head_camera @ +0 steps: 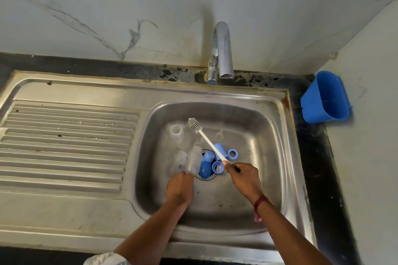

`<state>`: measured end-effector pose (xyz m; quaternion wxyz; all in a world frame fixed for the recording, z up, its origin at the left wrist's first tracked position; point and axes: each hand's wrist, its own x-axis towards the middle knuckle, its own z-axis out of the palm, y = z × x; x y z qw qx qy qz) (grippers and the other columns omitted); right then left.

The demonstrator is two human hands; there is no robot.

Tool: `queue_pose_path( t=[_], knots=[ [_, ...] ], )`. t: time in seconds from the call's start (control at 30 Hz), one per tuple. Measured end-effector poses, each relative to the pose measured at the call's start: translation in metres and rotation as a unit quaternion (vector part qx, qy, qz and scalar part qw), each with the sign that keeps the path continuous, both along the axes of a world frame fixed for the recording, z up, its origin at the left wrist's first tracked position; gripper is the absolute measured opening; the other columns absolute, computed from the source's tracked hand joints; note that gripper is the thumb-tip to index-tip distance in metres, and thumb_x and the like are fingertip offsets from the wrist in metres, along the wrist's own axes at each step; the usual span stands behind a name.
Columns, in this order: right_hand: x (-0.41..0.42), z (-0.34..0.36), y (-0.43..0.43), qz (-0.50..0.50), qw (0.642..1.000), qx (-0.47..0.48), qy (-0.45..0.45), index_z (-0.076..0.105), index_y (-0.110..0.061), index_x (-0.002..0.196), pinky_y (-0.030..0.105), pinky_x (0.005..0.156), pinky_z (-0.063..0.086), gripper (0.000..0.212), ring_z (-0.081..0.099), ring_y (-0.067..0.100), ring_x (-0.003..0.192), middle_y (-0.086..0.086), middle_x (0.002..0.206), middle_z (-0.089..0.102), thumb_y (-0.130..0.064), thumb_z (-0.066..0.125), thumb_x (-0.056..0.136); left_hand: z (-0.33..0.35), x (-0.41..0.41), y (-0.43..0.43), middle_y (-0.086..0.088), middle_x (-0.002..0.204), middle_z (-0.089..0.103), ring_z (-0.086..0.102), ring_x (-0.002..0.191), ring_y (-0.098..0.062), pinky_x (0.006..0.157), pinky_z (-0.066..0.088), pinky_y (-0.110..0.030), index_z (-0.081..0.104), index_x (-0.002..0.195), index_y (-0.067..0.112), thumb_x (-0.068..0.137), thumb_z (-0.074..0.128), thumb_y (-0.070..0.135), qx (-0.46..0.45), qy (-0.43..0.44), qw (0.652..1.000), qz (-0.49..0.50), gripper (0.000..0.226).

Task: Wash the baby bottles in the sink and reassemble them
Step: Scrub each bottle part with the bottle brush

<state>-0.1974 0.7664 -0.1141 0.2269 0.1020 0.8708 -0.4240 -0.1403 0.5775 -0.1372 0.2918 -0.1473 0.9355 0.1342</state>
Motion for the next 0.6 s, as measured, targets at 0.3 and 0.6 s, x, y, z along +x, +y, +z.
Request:
queue_pose_path(
  t=[0.3,0.6],
  knots=[
    [-0.004,-0.002,0.003,-0.014,1.0,0.009,0.011,0.052,-0.014,0.051,0.036,0.06,0.048,0.057,0.044,0.013,0.052,0.004,0.053,0.055,-0.055,0.06,0.089,0.001,-0.036,0.023,-0.003,0.105,0.067,0.066,0.095,-0.023,0.076,0.051,-0.031,0.069,0.105,0.017,0.092,0.061,0.03,0.08,0.066,0.99,-0.092,0.02],
    [-0.011,-0.002,0.01,0.001,1.0,0.022,0.012,0.053,-0.019,0.052,0.036,0.056,0.049,0.053,0.046,0.012,0.05,0.002,0.052,0.056,-0.054,0.059,0.09,-0.031,-0.053,0.064,-0.006,0.114,0.059,0.064,0.094,-0.03,0.075,0.052,-0.037,0.063,0.11,0.012,0.1,0.045,0.019,0.101,0.098,0.99,-0.021,0.023]
  ],
)
